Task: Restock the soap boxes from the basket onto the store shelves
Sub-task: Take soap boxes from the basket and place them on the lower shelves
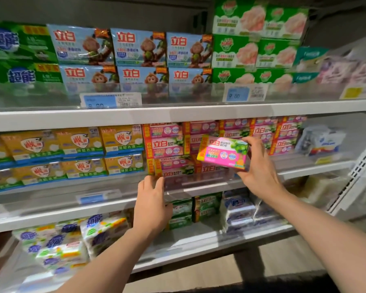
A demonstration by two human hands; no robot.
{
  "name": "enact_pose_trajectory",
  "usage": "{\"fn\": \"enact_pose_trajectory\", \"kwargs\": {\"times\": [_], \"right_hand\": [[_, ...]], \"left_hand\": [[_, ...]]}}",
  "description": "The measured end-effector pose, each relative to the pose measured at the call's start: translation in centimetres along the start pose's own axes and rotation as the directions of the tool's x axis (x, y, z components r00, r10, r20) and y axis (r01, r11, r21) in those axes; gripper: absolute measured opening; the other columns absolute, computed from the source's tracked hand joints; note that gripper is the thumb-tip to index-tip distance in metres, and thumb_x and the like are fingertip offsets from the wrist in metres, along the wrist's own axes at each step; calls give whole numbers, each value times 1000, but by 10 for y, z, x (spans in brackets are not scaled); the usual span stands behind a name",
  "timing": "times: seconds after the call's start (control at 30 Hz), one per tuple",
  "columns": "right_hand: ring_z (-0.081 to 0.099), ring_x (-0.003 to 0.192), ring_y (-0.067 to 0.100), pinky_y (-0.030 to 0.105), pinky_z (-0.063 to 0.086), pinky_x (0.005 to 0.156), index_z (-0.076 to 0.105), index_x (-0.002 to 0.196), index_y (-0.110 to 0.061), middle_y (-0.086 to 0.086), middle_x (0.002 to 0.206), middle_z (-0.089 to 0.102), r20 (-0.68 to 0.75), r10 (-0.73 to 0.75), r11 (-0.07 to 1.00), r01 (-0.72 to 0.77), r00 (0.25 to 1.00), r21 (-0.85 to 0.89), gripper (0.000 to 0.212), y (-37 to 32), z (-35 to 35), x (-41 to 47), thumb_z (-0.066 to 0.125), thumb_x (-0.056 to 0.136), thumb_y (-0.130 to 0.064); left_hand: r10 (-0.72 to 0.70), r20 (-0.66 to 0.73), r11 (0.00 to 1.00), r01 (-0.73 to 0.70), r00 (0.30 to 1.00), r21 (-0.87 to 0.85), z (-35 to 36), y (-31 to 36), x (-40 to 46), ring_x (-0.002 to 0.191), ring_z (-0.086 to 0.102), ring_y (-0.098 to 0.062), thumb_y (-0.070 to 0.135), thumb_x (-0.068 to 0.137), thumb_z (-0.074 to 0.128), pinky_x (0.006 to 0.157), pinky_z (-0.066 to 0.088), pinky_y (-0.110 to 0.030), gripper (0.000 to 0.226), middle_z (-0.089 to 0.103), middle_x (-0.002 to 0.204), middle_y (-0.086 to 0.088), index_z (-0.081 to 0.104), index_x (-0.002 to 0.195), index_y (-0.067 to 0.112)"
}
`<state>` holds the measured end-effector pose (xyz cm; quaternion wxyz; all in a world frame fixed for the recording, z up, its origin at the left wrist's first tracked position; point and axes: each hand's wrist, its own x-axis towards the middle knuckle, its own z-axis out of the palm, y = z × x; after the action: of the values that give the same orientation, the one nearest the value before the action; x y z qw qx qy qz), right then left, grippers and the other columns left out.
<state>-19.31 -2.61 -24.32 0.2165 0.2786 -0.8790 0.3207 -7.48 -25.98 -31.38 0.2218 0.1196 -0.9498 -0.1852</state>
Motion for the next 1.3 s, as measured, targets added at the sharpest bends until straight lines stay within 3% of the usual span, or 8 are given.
{"fn": "enact_pose_trajectory", "kwargs": {"times": [0.37,0.5,0.57,0.7,0.83,0.93,1.07,1.3], "right_hand": [[56,96,34,32,41,63,19,130,-28,16,129,42,85,-144,986,150,986,-69,86,-38,66,22,66,70,12],[51,102,30,34,45,78,17,124,-28,13,130,38,224,-65,996,77,972,-45,70,-46,78,23,71,81,-21],[49,99,26,35,44,83,21,126,-28,8,118,41,287,-48,998,54,957,-13,63,-49,80,23,67,85,-39],[53,71,22,31,39,56,43,127,-13,5,82,52,307,15,992,25,952,-125,46,-51,88,33,59,92,-37],[52,92,19,29,42,73,43,122,-22,14,121,51,305,3,1000,-8,952,13,35,-58,92,36,61,92,-26],[59,82,22,35,52,72,45,122,-10,5,90,52,400,48,992,3,915,-125,47,-62,85,34,65,89,-35],[62,95,30,39,50,83,42,125,-12,10,103,64,346,82,933,51,935,-357,55,-65,81,27,65,86,-44],[62,99,31,38,50,86,36,141,-11,14,108,65,285,135,981,-88,949,-173,62,-70,86,25,66,88,-25]], "left_hand": [[69,53,990,-75,996,122,-17,-28,-2,111,48,-27,16,73,73,98,39,-38,64,50,122,-3,47,131,17],[53,134,983,-76,990,166,-20,-37,-1,122,39,-19,28,83,66,113,28,-36,65,44,134,2,36,140,17],[61,133,982,-83,989,171,-19,-38,0,120,38,-19,27,83,65,110,29,-33,66,44,133,1,35,141,17],[62,107,980,-81,992,184,-17,-37,3,115,38,-17,28,82,65,101,28,-26,61,45,129,2,36,135,18],[60,75,981,-73,995,181,-13,-37,2,117,40,-20,27,82,65,101,28,-27,58,48,129,-1,40,133,16],[61,53,978,-71,997,195,-10,-36,2,120,43,-25,28,79,68,107,28,-33,62,51,132,-5,43,135,13],[20,86,976,-38,996,213,-12,-30,3,130,37,-25,34,84,64,116,15,-40,65,46,139,-3,37,139,15],[-19,86,974,-1,996,226,-23,-38,2,147,14,-22,32,87,64,120,-3,-40,78,27,156,-3,20,150,15]]}}
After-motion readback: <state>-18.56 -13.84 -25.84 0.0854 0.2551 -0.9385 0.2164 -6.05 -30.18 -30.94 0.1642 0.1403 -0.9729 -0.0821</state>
